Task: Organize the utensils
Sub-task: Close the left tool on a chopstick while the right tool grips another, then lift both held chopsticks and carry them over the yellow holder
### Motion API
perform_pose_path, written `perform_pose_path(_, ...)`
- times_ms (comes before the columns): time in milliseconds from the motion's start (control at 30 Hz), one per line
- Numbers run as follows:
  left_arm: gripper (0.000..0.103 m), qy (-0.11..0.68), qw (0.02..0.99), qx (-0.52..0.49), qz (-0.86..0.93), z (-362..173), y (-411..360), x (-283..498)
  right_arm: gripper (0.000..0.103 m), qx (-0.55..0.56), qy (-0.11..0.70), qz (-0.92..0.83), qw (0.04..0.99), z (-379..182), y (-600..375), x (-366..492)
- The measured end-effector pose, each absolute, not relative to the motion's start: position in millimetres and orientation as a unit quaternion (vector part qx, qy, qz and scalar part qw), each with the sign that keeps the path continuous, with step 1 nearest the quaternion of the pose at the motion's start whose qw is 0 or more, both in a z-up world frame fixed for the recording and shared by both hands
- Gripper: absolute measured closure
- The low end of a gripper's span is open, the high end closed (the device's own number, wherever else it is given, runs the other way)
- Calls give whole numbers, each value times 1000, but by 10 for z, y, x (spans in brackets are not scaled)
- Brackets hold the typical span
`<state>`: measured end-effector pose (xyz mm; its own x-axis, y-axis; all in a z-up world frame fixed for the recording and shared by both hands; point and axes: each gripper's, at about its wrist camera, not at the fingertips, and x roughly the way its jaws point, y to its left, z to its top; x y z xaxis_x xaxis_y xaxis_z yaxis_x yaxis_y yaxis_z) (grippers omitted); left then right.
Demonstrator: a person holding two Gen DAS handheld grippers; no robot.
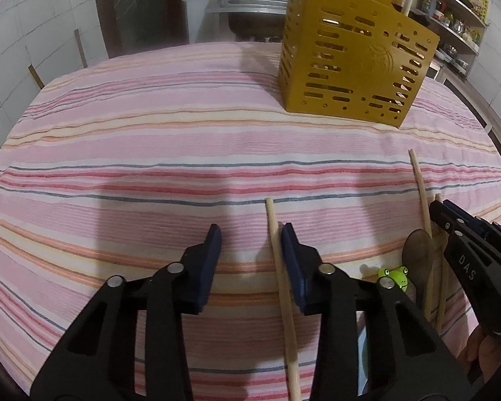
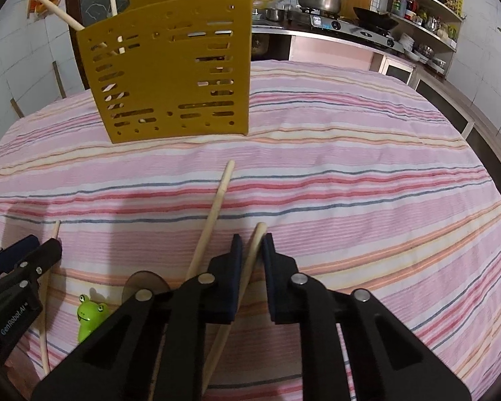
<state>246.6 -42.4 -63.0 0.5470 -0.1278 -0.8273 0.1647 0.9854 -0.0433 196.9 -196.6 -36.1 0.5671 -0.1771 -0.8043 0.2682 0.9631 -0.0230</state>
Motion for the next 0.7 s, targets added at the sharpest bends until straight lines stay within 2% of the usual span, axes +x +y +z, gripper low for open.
perform_pose_path(233, 97, 473, 876, 4, -92, -611, -417, 2519, 96, 65, 443, -117, 886, -327, -1984, 1951)
perform_pose_path(700, 99, 432, 896, -10, -103, -377, -368, 2372, 97, 92, 405, -96, 905, -86, -2145, 1859)
